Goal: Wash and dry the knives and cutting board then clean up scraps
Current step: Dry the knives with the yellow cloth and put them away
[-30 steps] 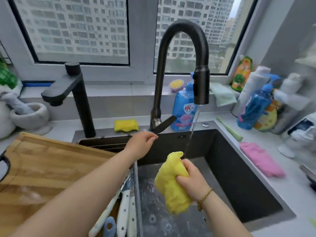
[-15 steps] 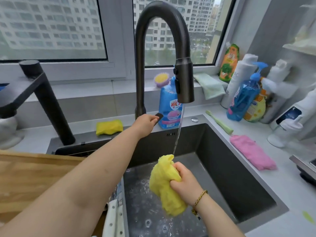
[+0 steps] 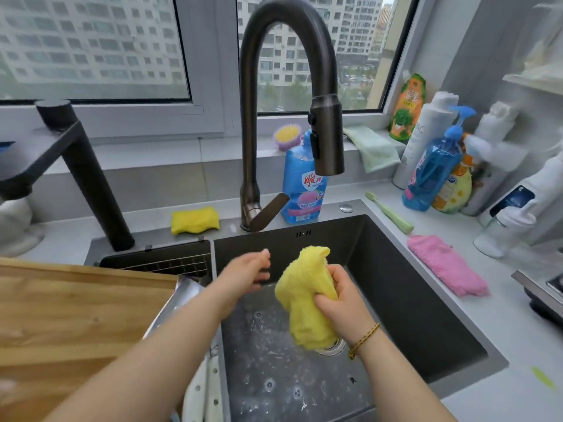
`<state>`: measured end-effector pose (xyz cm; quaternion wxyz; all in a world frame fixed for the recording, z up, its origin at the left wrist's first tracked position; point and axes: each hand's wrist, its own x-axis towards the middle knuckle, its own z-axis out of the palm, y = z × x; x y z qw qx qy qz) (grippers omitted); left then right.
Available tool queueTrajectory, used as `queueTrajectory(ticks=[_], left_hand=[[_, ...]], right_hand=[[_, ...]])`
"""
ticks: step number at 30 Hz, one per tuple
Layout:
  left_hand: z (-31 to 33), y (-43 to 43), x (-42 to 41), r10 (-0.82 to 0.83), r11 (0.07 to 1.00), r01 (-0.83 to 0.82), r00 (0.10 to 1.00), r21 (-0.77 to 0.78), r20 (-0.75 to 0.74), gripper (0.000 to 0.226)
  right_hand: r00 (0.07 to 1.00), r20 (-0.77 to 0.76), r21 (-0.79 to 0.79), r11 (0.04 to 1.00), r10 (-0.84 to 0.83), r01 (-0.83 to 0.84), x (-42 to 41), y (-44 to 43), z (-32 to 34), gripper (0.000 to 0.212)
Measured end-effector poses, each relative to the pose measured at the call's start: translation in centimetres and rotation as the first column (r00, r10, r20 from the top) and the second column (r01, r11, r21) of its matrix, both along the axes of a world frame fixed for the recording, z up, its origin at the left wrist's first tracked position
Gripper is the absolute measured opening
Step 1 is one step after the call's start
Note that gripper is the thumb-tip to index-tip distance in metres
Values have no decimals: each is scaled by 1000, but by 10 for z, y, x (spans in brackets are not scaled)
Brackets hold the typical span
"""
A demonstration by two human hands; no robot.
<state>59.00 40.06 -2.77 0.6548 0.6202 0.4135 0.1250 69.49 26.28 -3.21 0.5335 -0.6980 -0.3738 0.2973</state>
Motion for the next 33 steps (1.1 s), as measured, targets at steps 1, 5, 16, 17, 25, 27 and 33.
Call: queueTrajectory(ticks=[1,5,16,17,25,27,33], left_hand=[[-5,-10,-8,37,995,-34,999,-97,30,42],[-3,-35,-30,83,957,-16,972,-291,221,52],[-7,-48,-57,398,817,-60,778,-573,486,27],[-9,-47,-59,425,822,-101,764,-561,485,24],[5,-48,-63,542,839,-433,716,-329,440,14],[10,-49,-67,520,854,-448,732,-263,441,16],[26,-47,-83,407,913,-336,790,-233,457,20]], right_hand=[[1000,-1,13,1000,4,-4,-1,2,2,28],[995,24,44,994,94,-95,-13,12,8,41],[911,64,-47,914,406,-404,-63,24,9,55],[907,67,-50,910,415,-412,-64,23,7,55],[958,70,70,957,277,-282,-70,19,1,57],[964,47,37,964,263,-265,-70,19,-2,54],[922,-352,-27,982,164,-185,-55,30,9,44]])
